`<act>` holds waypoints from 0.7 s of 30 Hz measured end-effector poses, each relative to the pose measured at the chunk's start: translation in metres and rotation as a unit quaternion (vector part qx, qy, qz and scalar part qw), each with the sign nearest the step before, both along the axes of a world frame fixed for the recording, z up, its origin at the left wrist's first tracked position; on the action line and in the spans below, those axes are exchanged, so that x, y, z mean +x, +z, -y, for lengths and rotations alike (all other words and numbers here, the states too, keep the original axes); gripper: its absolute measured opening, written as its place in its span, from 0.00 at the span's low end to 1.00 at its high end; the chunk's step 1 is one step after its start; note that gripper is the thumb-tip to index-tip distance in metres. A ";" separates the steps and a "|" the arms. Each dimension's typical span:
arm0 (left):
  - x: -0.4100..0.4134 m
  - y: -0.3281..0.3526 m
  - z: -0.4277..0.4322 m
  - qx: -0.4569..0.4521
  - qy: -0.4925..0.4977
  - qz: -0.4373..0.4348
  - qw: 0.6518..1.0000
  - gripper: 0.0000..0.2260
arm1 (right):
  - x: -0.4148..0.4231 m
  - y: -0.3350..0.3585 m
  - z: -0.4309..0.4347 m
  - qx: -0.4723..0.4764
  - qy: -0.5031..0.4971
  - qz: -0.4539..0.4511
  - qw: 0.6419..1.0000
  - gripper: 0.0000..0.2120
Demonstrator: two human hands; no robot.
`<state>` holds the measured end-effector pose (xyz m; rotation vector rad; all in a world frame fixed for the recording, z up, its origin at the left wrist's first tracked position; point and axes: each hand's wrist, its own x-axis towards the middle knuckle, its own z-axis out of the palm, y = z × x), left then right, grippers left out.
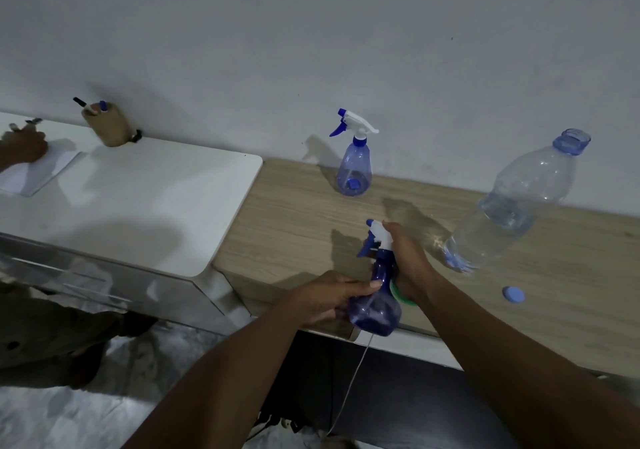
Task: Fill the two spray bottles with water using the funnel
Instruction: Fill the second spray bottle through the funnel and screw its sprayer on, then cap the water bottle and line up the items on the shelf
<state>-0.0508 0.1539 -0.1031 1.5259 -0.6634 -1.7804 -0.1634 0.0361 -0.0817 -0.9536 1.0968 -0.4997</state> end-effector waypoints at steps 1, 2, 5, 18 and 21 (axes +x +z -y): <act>0.005 0.001 0.003 -0.016 0.001 0.028 0.999 0.17 | -0.002 0.007 0.006 -0.023 0.011 -0.007 1.000 0.14; 0.010 0.001 0.008 -0.034 0.005 0.065 0.997 0.17 | -0.004 0.014 0.013 -0.064 0.022 -0.020 0.997 0.10; 0.020 -0.001 0.026 -0.087 0.016 0.146 0.985 0.20 | -0.012 0.042 0.036 -0.234 0.104 -0.093 0.962 0.05; 0.007 0.003 0.154 -0.239 0.133 0.396 0.876 0.14 | 0.007 0.117 0.128 -0.521 0.198 -0.296 0.776 0.10; 0.007 0.001 0.178 -0.246 0.102 0.420 0.868 0.18 | 0.012 0.113 0.149 -0.529 0.189 -0.312 0.766 0.12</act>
